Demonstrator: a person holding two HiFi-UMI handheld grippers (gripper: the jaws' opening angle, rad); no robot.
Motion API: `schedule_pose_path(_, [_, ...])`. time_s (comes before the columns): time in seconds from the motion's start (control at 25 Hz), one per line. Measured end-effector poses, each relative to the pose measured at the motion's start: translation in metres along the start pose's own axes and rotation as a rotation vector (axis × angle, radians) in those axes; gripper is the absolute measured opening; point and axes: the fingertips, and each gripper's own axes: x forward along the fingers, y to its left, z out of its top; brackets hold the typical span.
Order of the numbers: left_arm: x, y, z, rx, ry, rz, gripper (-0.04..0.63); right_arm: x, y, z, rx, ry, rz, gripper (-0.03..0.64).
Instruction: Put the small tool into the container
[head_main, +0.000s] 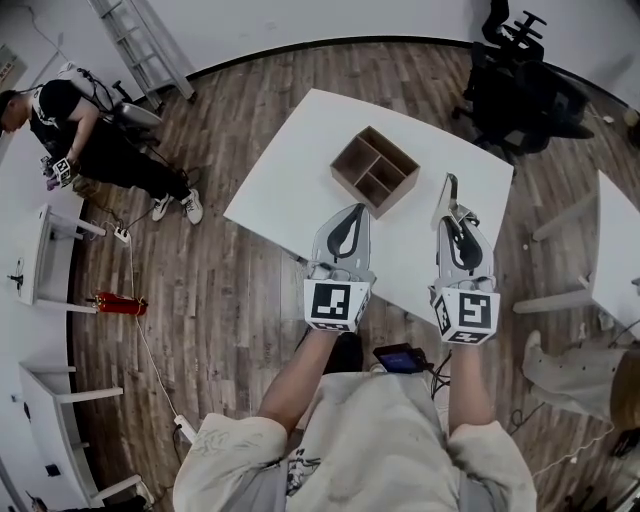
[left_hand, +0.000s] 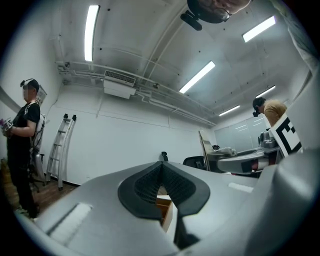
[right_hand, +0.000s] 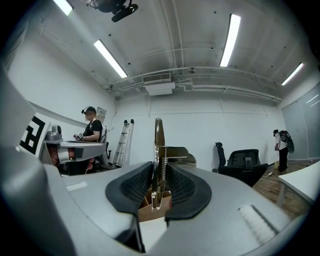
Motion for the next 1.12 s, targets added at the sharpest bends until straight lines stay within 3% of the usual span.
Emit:
schedule_pose_path(0.56, [0.124,0.232,-0.025,-0.045,-0.008,-0.035,0.015,0.240,0.087,0.010,-0.045,0.037,-0.042,0.094])
schedule_pose_path(0.96, [0.194,0.325,-0.069,-0.069,0.002,-0.070,0.015,0.360,0.107,-0.019,-0.101,0.090,-0.071,0.094])
schedule_pose_path(1.12, [0.216,0.339,-0.088,-0.069,0.000,-0.075,0.015,0.395,0.105,-0.037,-0.159,0.148,-0.051,0.094])
